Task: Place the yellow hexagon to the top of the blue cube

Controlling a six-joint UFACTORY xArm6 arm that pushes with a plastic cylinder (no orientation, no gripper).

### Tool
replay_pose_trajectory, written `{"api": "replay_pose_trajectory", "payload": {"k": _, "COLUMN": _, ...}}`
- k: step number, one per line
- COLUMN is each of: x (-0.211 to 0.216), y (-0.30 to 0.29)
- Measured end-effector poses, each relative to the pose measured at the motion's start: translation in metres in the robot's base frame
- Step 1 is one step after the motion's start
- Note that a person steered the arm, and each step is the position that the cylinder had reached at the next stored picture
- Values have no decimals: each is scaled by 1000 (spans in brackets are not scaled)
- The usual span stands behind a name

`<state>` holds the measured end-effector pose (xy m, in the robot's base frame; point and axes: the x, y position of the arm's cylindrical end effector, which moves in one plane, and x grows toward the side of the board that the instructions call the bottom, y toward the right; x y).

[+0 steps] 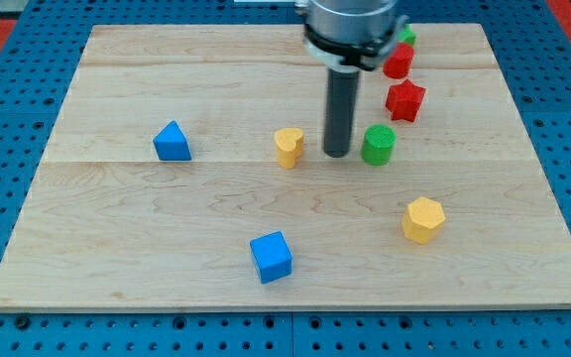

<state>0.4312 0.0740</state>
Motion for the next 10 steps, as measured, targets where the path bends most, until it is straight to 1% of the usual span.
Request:
{"api": "replay_pose_trajectory", "payload": {"k": 2, "x": 2, "y": 52}}
{"api": "replay_pose_trajectory", "payload": {"k": 3, "x": 24, "y": 55}}
{"api": "replay_pose_trajectory", "payload": {"k": 4, "x": 62, "y": 113}}
{"api": "replay_pose_trajectory", "payload": {"k": 5, "x": 91, "y": 107}}
{"api": "replay_pose_trajectory", "payload": {"k": 6, "x": 92, "y": 39}}
{"api": "replay_pose_trajectory", "payload": {"k": 7, "x": 92, "y": 27}}
{"api": "replay_pose_trajectory", "payload": {"k": 8, "x": 107, "y": 83}}
{"api": "replay_pose_trajectory", "payload": {"k": 9, "x": 132, "y": 24}}
{"api": "replay_pose_trajectory", "payload": {"k": 10, "x": 113, "y": -27}}
